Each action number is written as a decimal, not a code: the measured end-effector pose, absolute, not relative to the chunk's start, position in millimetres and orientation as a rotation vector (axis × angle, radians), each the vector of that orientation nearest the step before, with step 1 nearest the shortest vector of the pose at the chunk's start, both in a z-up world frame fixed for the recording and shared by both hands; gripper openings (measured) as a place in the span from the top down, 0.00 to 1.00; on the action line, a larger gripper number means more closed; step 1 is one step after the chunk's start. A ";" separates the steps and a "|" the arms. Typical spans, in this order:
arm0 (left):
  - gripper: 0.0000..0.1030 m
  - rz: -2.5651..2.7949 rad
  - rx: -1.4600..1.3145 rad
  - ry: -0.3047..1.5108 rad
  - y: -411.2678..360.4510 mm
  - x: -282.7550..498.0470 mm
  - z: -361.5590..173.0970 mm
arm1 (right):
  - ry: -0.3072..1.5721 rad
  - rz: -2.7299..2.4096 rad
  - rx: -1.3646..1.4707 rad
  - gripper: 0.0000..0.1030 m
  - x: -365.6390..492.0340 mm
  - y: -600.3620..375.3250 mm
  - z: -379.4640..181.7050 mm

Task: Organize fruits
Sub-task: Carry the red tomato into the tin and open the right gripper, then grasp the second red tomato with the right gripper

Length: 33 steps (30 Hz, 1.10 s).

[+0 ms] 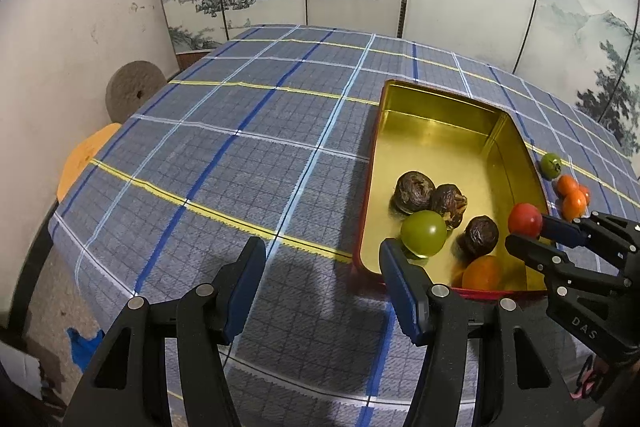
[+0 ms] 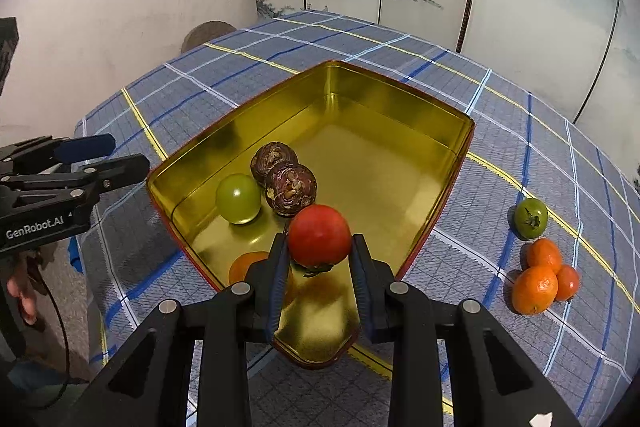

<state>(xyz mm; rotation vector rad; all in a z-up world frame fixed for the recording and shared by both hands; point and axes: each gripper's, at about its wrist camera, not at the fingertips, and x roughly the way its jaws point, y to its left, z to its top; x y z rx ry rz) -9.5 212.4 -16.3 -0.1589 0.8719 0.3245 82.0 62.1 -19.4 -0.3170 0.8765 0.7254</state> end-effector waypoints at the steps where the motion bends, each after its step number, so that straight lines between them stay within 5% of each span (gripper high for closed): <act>1: 0.42 0.323 -0.158 0.871 212.1 -9.5 -16.0 | 0.878 0.725 -0.318 0.73 82.4 62.4 -19.9; 33: 0.42 0.290 -0.172 0.917 200.5 -11.4 -15.1 | 0.909 0.733 -0.318 0.68 82.3 65.4 -27.8</act>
